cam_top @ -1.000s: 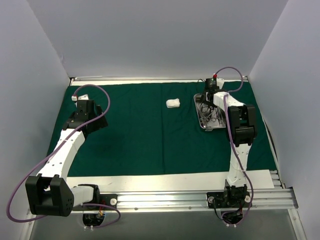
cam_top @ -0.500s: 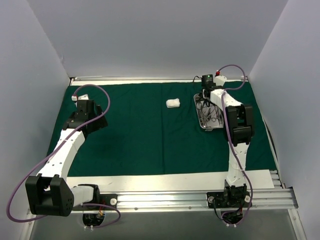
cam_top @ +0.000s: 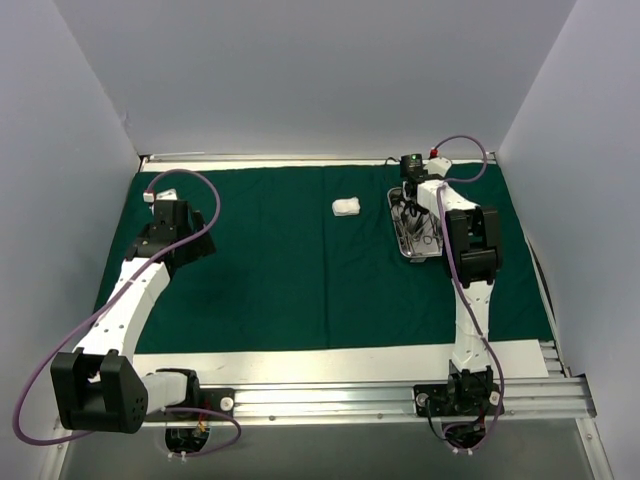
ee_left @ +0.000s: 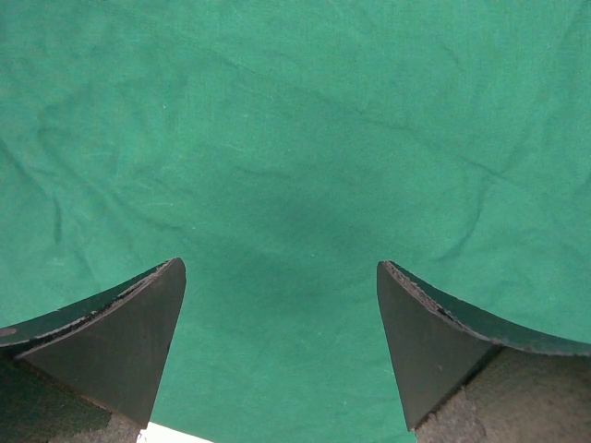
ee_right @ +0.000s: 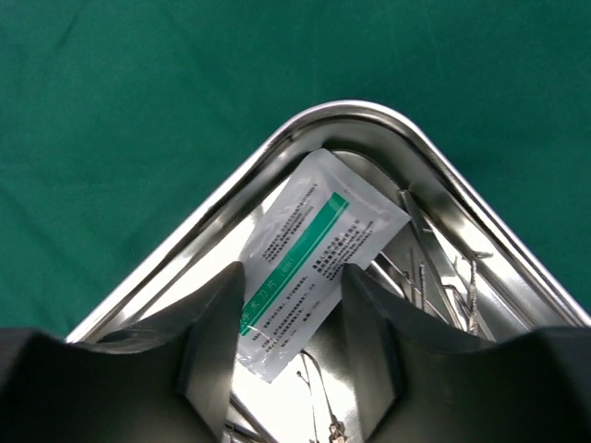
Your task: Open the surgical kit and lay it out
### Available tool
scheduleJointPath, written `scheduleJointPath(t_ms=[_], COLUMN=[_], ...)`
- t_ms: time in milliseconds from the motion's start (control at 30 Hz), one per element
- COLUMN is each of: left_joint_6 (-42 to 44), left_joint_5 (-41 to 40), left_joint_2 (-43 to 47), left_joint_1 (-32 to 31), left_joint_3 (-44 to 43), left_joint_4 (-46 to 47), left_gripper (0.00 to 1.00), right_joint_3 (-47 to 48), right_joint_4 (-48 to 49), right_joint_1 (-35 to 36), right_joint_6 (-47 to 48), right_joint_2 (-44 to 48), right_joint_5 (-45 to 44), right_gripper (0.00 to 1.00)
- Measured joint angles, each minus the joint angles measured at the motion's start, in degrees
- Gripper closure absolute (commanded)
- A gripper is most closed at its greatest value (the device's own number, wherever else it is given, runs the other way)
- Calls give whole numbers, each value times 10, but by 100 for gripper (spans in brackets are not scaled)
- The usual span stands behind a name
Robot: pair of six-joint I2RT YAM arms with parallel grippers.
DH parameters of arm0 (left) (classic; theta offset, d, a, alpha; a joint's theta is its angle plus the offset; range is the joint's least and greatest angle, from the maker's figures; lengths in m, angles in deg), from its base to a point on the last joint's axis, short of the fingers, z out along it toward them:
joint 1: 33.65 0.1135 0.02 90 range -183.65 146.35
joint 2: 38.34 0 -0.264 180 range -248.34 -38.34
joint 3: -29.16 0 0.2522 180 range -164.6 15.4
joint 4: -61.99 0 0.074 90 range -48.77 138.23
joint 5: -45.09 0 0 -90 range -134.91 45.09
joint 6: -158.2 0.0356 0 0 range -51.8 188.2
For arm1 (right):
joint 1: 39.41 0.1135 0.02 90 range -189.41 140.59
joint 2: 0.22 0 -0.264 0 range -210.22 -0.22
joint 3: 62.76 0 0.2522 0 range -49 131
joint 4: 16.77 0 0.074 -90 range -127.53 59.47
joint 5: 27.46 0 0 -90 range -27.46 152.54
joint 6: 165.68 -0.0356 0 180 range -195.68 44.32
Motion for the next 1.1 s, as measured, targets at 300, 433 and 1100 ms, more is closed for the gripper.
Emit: scheduleJointPath(t_ms=[300,433,1100], left_joint_6=[0,0,1], left_joint_5=[0,0,0], left_joint_2=[0,0,0], left_joint_1=[0,0,0], left_joint_3=[0,0,0], left_joint_4=[0,0,0], left_gripper=[6,6,6], right_joint_3=[3,10,-79], right_joint_4=[-11,-11,21], right_joint_1=[-5,-9,-24], right_joint_6=[3,13,113], right_joint_2=[-1,-1,70], right_joint_5=[4,13,123], right_gripper=[79,98,100])
